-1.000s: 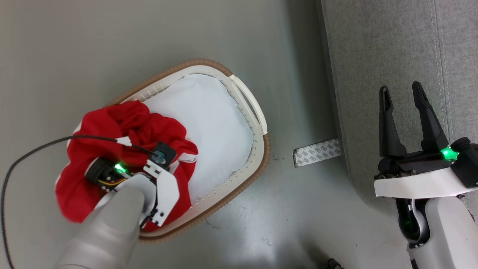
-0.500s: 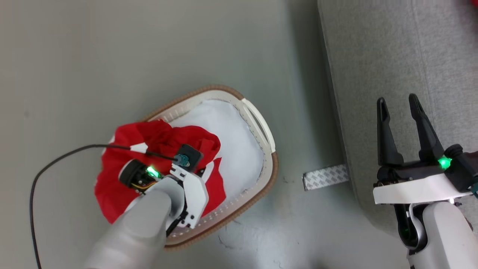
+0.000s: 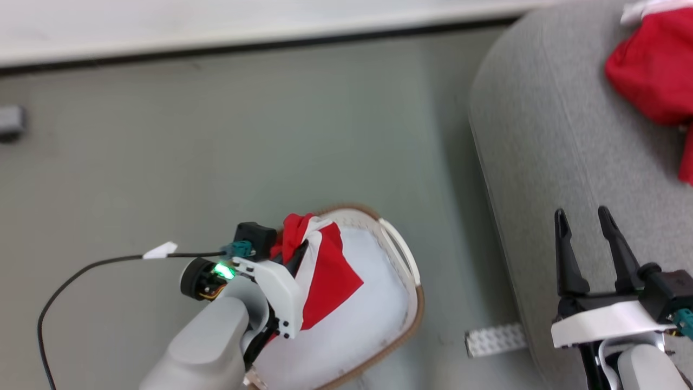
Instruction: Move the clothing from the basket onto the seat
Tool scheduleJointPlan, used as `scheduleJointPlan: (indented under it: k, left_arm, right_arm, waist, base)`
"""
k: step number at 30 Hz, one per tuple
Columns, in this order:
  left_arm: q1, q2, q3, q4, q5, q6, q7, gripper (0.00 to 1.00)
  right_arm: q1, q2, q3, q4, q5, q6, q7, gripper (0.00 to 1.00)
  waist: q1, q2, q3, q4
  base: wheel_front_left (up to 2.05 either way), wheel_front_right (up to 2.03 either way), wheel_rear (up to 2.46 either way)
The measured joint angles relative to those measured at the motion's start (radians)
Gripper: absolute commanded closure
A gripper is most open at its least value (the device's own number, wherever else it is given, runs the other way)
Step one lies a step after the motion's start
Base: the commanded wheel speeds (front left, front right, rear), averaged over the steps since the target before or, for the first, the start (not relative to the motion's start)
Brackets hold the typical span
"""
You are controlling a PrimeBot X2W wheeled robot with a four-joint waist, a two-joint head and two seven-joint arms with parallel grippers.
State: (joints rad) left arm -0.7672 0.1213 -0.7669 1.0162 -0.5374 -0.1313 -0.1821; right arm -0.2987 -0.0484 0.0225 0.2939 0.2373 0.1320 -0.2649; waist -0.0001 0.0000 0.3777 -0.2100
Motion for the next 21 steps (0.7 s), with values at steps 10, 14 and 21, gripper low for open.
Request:
scheduleJointPlan:
  k: [10,14,21]
  left_arm:
    - [0.079,0.026,0.078,-0.163,-0.073,0.041,-0.060,1.00]
    - [0.128,0.049,0.092,-0.270,-0.082,0.072,-0.067,1.00]
    - [0.235,0.116,0.117,-0.486,-0.104,0.136,-0.037,1.00]
  right_arm:
    - [0.074,0.000,-0.023,0.037,-0.030,0.000,0.000,0.00]
    - [0.102,0.000,-0.026,0.054,-0.036,0.000,0.000,0.00]
    - [0.163,0.000,-0.014,0.082,-0.044,0.000,0.000,0.00]
  waist:
    - [-0.0001,0.0000,-0.197,0.072]
    - [-0.0001,0.0000,-0.261,0.099]
    - [-0.0001,0.0000,-0.357,0.126]
  base:
    - [0.00,0.00,0.00]
    - [0.00,0.00,0.00]
    - [0.00,0.00,0.00]
